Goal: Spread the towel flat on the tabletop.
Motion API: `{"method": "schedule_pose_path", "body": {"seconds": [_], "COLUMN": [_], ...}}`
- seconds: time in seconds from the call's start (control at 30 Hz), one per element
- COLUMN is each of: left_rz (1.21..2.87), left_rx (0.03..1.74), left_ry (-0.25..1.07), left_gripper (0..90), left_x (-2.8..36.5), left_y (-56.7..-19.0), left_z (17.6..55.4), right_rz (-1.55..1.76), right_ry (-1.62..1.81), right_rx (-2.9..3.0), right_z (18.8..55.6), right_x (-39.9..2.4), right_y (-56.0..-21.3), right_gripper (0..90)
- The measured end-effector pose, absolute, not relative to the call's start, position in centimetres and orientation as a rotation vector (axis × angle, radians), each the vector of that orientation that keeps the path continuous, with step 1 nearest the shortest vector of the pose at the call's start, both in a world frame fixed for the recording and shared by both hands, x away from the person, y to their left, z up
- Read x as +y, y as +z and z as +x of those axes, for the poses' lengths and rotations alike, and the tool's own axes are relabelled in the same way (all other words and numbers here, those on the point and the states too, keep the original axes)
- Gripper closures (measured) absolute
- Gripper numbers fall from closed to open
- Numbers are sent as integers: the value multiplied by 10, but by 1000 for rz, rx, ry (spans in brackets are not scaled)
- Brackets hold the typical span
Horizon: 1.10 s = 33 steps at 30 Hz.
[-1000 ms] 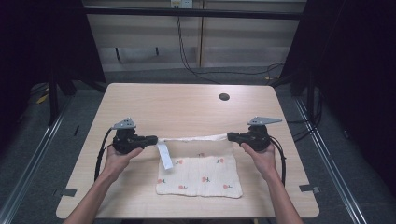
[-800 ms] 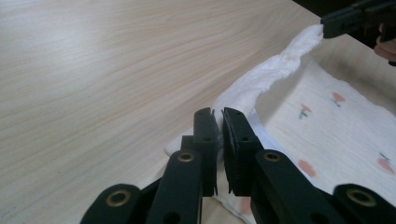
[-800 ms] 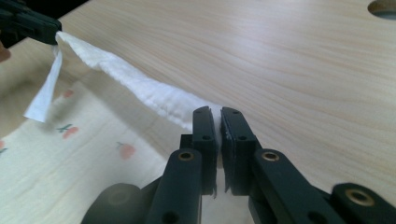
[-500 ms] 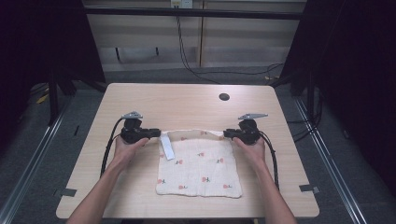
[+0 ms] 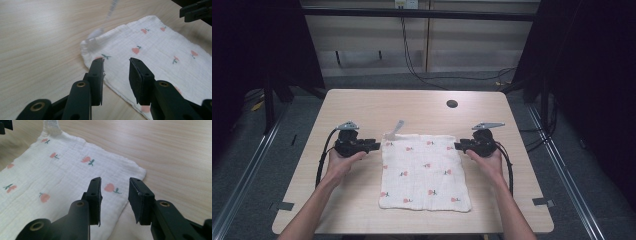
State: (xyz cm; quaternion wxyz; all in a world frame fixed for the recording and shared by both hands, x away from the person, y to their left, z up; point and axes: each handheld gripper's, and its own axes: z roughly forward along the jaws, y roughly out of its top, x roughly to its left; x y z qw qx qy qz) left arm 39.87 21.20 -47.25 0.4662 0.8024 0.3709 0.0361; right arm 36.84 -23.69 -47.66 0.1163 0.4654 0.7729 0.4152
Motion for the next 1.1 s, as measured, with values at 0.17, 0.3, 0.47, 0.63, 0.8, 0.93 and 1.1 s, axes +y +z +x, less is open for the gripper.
{"method": "schedule_pose_path", "body": {"seconds": [0.17,0.3,0.47,0.63,0.8,0.93,1.1], "left_rz": [1989,1987,2045,2113,2138,2195,2245], "left_rx": [874,834,750,626,620,619,580], "left_ry": [90,72,66,47,11,-30,-52], "left_gripper": [643,643,640,603,596,580,537], "left_x": [219,221,215,206,209,199,181], "left_y": [-466,-463,-461,-457,-469,-484,-493], "left_z": [382,364,336,296,280,279,277], "right_rz": [1303,1256,1205,1140,1131,1126,1101], "right_ry": [1232,1201,1192,1171,1158,1166,1118], "right_rx": [2301,2347,2396,2451,2512,2535,2555], "right_z": [351,333,304,275,252,237,231], "right_x": [-235,-234,-236,-235,-231,-224,-217], "right_y": [-471,-467,-463,-465,-474,-483,-490], "right_gripper": [623,620,633,631,628,597,566]}}
